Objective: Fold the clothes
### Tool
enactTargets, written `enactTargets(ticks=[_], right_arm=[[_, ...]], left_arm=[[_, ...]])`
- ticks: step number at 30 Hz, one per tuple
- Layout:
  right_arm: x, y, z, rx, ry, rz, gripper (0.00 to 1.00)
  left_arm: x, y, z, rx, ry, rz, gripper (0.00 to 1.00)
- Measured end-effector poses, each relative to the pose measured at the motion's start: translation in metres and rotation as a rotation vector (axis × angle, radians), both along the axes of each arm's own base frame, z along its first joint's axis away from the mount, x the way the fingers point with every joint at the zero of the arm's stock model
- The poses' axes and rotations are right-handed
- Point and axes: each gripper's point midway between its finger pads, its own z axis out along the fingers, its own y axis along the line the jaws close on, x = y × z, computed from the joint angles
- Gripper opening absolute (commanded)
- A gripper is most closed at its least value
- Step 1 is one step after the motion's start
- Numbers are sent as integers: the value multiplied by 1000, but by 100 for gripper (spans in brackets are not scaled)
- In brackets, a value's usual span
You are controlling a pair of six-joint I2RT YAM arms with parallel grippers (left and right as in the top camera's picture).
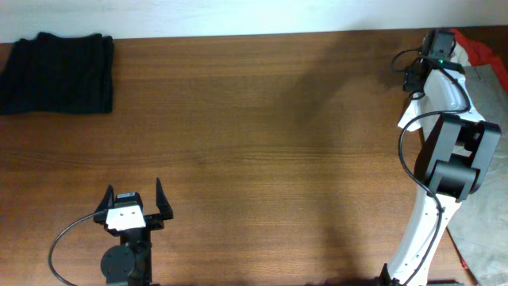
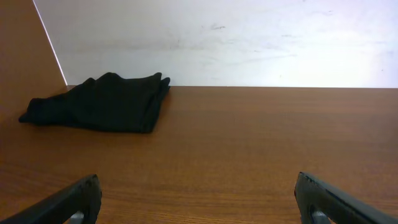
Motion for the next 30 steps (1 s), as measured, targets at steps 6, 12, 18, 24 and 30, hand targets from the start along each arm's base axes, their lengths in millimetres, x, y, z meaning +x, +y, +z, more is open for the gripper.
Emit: enactTargets(ticks=[6,12,18,24,30], right_arm=[[-6,-3,-5,25,23,9,77],[-9,-6,-8,65,25,33,75],[-8,-4,-9,72,28,49,67],[-11,-4,-17,75,48,49,62],[-14,-7,-24,59,67,32,44]], left_arm=[[0,0,0,0,0,0,99],[0,0,0,0,0,0,99],[0,0,0,0,0,0,99],[0,0,0,0,0,0,99],[0,0,0,0,0,0,99]])
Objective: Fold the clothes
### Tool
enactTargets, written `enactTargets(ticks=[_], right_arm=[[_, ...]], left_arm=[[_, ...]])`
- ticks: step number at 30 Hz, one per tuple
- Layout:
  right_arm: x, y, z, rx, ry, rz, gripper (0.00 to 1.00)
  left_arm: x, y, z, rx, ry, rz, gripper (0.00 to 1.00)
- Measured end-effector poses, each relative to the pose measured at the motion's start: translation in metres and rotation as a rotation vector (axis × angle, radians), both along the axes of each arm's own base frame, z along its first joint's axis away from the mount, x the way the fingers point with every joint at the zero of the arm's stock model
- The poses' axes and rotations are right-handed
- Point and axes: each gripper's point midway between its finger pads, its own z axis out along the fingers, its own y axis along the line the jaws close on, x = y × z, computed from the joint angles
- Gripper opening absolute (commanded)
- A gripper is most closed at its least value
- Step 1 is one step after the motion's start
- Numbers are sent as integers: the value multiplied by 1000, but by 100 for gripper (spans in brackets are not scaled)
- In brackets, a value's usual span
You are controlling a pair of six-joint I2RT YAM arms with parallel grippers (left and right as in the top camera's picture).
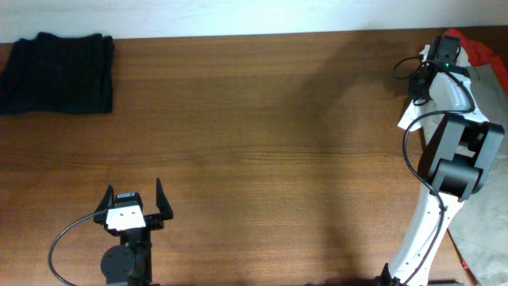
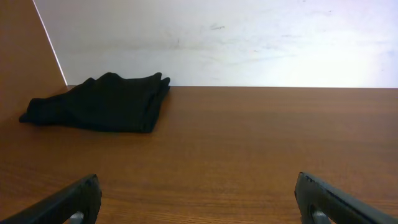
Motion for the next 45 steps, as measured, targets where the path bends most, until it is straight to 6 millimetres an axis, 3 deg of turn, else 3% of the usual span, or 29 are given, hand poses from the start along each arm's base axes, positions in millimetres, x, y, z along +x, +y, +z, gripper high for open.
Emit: enactTargets(ticks=[4,7,10,12,15,17,19,20,25,28,29,31,35,39,42,43,45], right_arm=[[0,0,0,-1,1,1,49],[0,0,1,0,2,0,47],[0,0,1,1,0,-1,28],[0,0,1,5,-5,-12,25],[1,0,2,7,-9,-17,26],[1,0,2,8,-9,-18,45],[1,0,2,8,-11,-19,46],[1,0,2,10,-12,-22,44],[3,0,6,20,-30,-41,17],[3,-1,7,21,-30,-45,13],[3,-1,7,20,-31,-44,13],[4,-1,7,20,-31,-44,49],[4,-1,7,21,-33,-46,42],[4,-1,7,21,-33,-45,27],[4,-1,8,21,-33,-45,27],[4,-1,8,21,-35,-46,40],[5,-1,9,20,-36,-45,42]], left_arm=[[0,0,0,0,0,0,99],[0,0,0,0,0,0,99],[0,0,0,0,0,0,99],[0,0,0,0,0,0,99],[0,0,0,0,0,0,99],[0,0,0,0,0,0,99],[0,0,0,0,0,0,99],[0,0,0,0,0,0,99],[0,0,0,0,0,0,99],[0,0,0,0,0,0,99],[0,0,0,0,0,0,99],[0,0,0,0,0,0,99],[0,0,0,0,0,0,99],[0,0,0,0,0,0,99],[0,0,0,0,0,0,99],[0,0,0,0,0,0,99],[0,0,0,0,0,0,99]])
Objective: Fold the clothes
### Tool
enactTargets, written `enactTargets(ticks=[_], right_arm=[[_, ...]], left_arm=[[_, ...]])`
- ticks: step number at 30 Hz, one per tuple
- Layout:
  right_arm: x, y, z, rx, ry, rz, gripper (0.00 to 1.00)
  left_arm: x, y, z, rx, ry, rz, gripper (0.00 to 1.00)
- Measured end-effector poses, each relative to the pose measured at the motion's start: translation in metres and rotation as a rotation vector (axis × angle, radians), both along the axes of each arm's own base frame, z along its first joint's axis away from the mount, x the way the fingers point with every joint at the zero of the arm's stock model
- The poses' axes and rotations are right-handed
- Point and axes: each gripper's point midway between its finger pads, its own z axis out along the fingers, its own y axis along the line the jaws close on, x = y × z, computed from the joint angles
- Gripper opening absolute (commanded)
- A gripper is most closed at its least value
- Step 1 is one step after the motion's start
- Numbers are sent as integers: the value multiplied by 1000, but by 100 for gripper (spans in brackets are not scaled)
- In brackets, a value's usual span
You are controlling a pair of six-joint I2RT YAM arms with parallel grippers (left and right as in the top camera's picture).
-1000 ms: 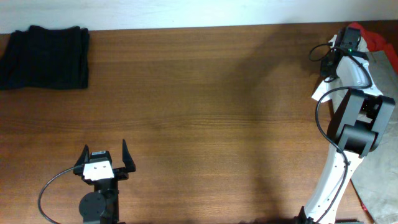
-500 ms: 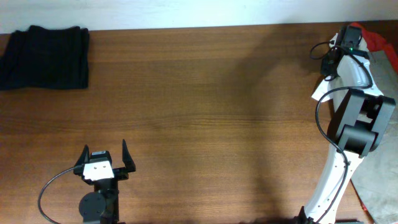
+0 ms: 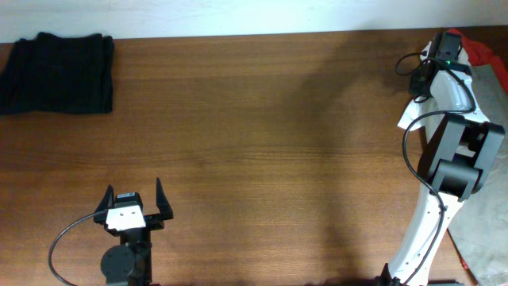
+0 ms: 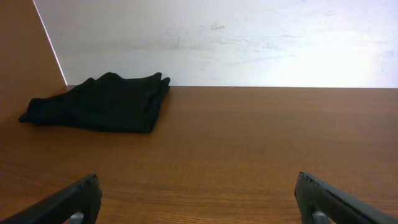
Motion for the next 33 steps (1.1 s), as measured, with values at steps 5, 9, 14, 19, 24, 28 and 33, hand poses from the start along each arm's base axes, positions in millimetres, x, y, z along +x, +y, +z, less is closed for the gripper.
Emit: enactTargets(ticks=[5,9,14,19,24,28,33], right_arm=[[0,0,0,1,-2,-3,27],[0,0,1,1,-3,-3,21],[0,0,1,6,-8,-13,35],[0,0,1,9,-11,-21,8],[0,0,5,16,-20,-35,12],[2,-1,14,22,-33,-53,20],[5,0,23,26,-54,-56,27]], left_arm=[[0,0,0,0,0,0,99],[0,0,0,0,0,0,99],[0,0,0,0,0,0,99],[0,0,0,0,0,0,99],[0,0,0,0,0,0,99],[0,0,0,0,0,0,99],[0,0,0,0,0,0,99]])
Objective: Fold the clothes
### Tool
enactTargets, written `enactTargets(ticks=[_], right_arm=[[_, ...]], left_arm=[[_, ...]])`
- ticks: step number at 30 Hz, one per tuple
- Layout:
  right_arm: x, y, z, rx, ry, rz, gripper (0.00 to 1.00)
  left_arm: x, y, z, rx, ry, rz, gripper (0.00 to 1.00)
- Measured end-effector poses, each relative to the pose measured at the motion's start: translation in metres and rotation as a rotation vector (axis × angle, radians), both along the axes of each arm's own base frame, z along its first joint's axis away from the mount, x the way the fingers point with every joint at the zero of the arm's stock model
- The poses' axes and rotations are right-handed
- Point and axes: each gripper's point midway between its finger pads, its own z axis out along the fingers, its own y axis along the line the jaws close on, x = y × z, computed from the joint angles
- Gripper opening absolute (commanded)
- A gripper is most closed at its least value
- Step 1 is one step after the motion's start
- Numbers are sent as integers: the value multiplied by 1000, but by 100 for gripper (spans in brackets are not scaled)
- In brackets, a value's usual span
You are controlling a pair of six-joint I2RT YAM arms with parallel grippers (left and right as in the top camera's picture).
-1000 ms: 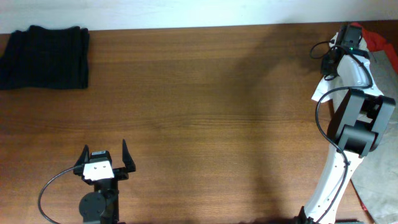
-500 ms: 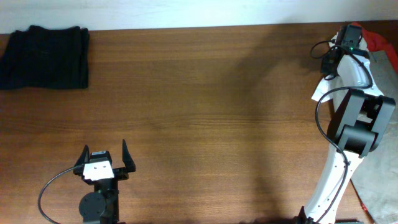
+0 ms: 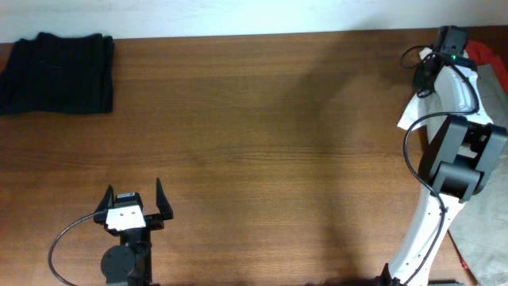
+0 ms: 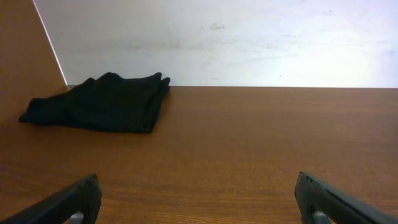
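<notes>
A folded black garment point(image 3: 57, 73) lies at the table's far left corner; the left wrist view shows the black garment point(image 4: 99, 111) against the white wall. My left gripper point(image 3: 133, 187) rests near the front left edge, open and empty, its fingertips point(image 4: 87, 190) wide apart over bare wood. My right arm reaches to the far right corner, where the right gripper point(image 3: 451, 38) hangs over a heap of clothes: red cloth point(image 3: 481, 54), grey cloth point(image 3: 490, 89) and a white piece point(image 3: 411, 113). Its fingers are hidden under the wrist.
The brown wooden table point(image 3: 262, 143) ends at a white wall along the back. The right arm's base and cable point(image 3: 432, 206) stand at the right edge. More grey fabric point(image 3: 484, 238) hangs off the table's front right.
My right wrist has shifted a little to the right and toward the wall, over the heap of clothes. The left gripper and the black garment have not moved.
My right wrist was first over the left edge of the heap at the far right corner. At each later moment it stood slightly further right, and now it is close to the red cloth. The left gripper stayed open and still throughout.
</notes>
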Motion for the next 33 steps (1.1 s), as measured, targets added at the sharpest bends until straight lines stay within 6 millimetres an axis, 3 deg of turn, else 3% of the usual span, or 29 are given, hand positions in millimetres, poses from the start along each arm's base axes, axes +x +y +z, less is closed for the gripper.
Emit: enactTargets(ticks=[1,5,11,13,18,33], right_arm=[[0,0,1,0,-3,0,31],[1,0,4,3,-10,1,4],[2,1,4,6,-13,5,4],[2,1,4,7,-13,5,33],[2,8,1,42,-9,26,47],[4,12,0,60,-12,56,49]], left_arm=[[0,0,0,0,0,0,99],[0,0,0,0,0,0,99],[0,0,0,0,0,0,99],[0,0,0,0,0,0,99],[0,0,0,0,0,0,99],[0,0,0,0,0,0,99]])
